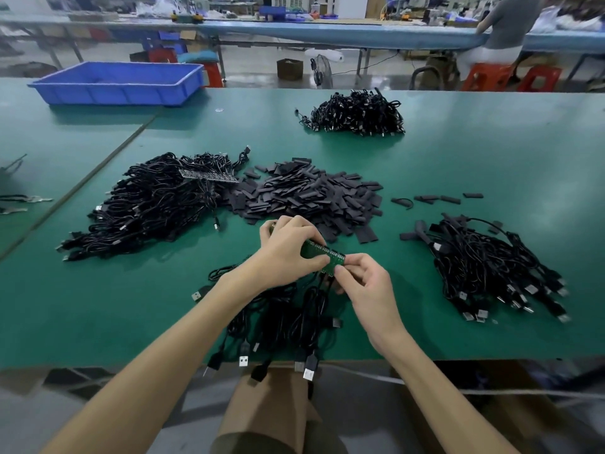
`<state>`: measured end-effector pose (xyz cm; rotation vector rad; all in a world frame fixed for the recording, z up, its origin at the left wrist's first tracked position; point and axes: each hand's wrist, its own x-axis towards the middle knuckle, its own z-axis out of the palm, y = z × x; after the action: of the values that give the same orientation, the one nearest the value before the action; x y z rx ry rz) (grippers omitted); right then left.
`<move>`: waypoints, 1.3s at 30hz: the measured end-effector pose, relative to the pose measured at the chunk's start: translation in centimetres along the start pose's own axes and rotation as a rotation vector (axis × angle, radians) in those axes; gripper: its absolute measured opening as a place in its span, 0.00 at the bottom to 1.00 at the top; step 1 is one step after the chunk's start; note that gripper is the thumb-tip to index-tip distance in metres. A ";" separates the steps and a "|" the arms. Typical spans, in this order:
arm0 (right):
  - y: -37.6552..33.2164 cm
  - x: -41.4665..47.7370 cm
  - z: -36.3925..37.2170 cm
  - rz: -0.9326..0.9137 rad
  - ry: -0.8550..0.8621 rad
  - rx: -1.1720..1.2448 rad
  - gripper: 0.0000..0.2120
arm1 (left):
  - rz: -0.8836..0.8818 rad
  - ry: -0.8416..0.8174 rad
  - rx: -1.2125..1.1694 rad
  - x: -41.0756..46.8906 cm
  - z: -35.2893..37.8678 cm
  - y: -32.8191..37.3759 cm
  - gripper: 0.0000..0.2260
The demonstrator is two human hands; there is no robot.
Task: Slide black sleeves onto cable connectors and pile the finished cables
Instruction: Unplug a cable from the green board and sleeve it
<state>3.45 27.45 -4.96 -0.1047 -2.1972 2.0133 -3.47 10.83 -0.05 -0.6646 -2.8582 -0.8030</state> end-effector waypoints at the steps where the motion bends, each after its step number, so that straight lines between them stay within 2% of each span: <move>1: 0.0 0.0 0.0 -0.002 0.007 -0.015 0.02 | 0.000 -0.006 0.026 0.0 0.1 0.1 0.11; 7: 0.1 -0.1 0.2 -0.040 0.045 -0.075 0.05 | -0.023 0.004 0.072 -0.1 0.6 0.4 0.12; 28: 0.2 0.1 0.9 -0.006 0.149 -0.227 0.06 | -0.118 0.090 0.232 -0.6 1.6 2.6 0.15; 34: 0.3 0.0 0.6 0.028 0.150 -0.148 0.02 | -0.117 0.060 0.303 -0.6 1.2 1.7 0.26; 39: 0.1 0.0 0.2 0.039 0.247 0.099 0.02 | -0.185 0.104 0.326 -0.2 -0.5 -1.9 0.21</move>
<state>3.39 27.28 -5.06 -0.3655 -1.9569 2.0030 -4.14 9.08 -0.57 -0.3122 -2.8853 -0.3606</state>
